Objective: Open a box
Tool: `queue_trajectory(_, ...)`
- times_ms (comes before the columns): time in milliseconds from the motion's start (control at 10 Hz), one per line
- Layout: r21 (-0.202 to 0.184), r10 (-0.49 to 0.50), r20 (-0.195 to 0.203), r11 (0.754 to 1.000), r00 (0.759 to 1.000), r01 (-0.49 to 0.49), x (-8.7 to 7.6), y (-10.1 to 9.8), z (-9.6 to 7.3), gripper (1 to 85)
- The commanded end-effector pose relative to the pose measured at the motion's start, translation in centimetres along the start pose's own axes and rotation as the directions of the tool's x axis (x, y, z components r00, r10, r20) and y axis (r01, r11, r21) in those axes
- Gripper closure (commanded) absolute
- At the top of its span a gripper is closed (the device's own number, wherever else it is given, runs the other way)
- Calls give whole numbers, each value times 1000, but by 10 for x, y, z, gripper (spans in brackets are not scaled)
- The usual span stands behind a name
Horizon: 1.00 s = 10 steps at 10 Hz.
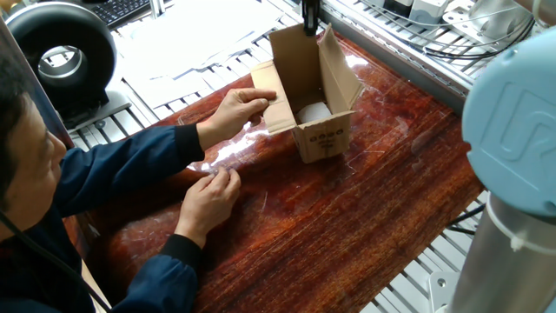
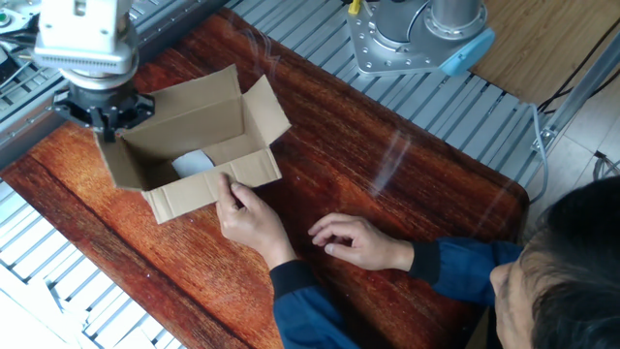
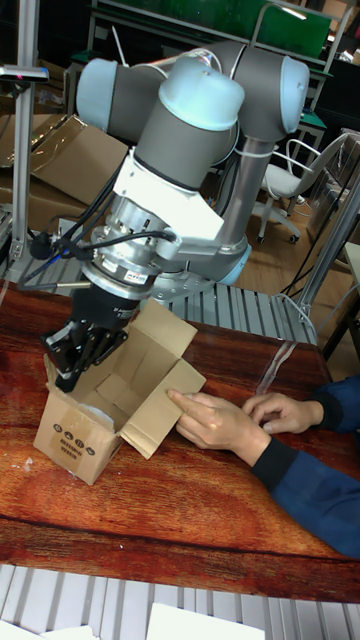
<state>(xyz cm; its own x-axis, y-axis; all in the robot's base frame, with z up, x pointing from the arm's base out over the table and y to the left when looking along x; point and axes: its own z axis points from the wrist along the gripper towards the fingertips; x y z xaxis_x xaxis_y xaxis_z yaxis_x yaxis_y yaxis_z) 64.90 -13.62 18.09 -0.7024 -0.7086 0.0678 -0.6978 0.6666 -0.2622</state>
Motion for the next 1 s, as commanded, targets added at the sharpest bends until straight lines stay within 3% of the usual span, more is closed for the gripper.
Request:
queue_trajectory(0, 1, 25, 49, 1000, 998, -25, -20, -9, 9, 847)
queue_trajectory(300, -16, 43, 54, 999, 998, -42, -26, -2, 26, 847)
queue_trajectory(500, -55, 59, 68, 997, 996, -55, -30, 11, 36, 847)
queue_trajectory(900, -49, 40, 98, 998, 994, -35, -33, 12, 45, 847)
